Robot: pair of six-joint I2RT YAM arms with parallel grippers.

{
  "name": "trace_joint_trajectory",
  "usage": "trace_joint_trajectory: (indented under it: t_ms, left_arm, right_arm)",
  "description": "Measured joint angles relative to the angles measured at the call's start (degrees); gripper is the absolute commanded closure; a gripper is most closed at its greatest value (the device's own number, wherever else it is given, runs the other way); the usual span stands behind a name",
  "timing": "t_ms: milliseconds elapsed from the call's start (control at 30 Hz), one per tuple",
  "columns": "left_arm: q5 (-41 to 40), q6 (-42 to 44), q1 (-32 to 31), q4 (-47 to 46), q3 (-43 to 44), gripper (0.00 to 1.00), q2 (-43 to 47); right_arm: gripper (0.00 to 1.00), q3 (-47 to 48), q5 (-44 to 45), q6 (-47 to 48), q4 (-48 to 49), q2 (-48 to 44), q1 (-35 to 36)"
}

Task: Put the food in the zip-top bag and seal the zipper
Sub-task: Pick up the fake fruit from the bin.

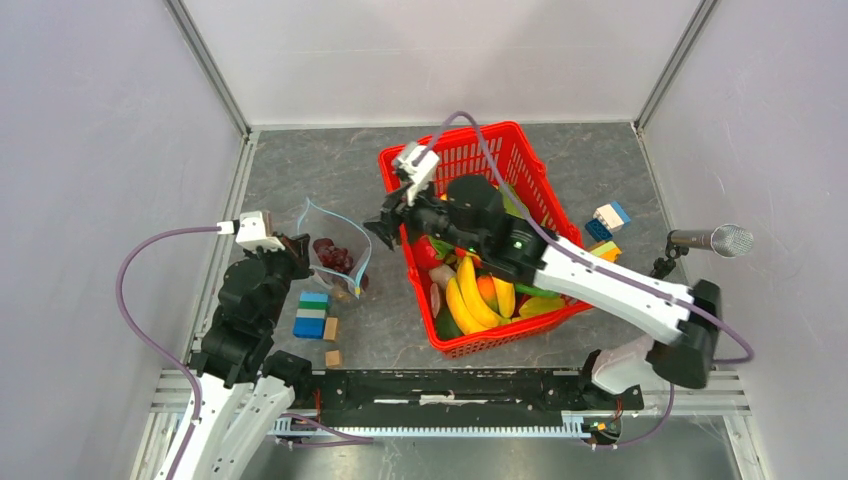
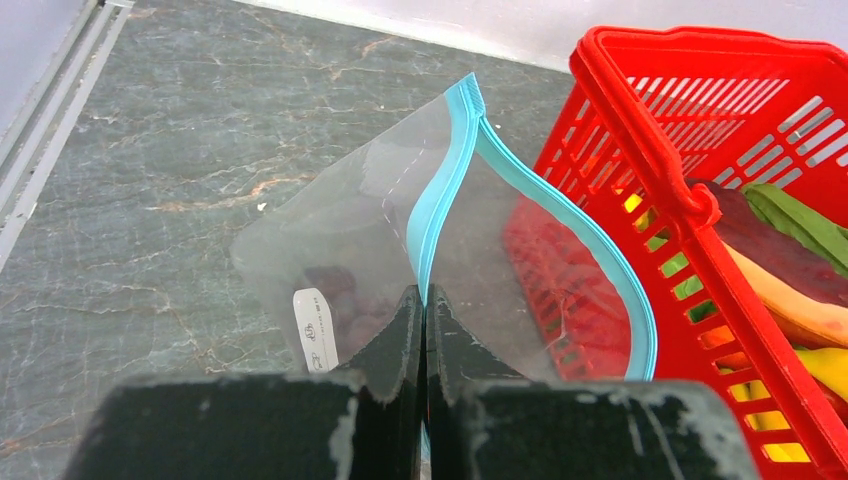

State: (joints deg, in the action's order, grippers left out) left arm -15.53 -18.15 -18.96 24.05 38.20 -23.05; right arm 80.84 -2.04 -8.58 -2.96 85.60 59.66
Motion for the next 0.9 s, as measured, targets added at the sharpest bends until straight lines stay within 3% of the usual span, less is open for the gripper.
trace_joint_trajectory:
  t_ms: [200,467,733,900]
  left_arm:
    - [1.1,0.0,0.0,-0.4,0.0,0.98,0.0]
    - [1.1,0.0,0.0,-0.5,0.0,0.98,0.0]
    - [1.1,0.0,0.0,-0.6,0.0,0.98,-0.1]
    - [1.1,0.0,0.0,-0.6,0.0,0.98,-0.1]
  right_arm:
    - [0.3,-7.1,12.4,0.5,-1.3,-10.4,-1.9]
    - [0.25,-7.5,18.2,2.4,-23.5,-11.8,-7.6]
    - [0.3,-12.6,18.4,4.9,-34.6,-14.8,-7.3]
    - [0.42,-12.8,17.9,5.9,-35.9,-14.0,-7.3]
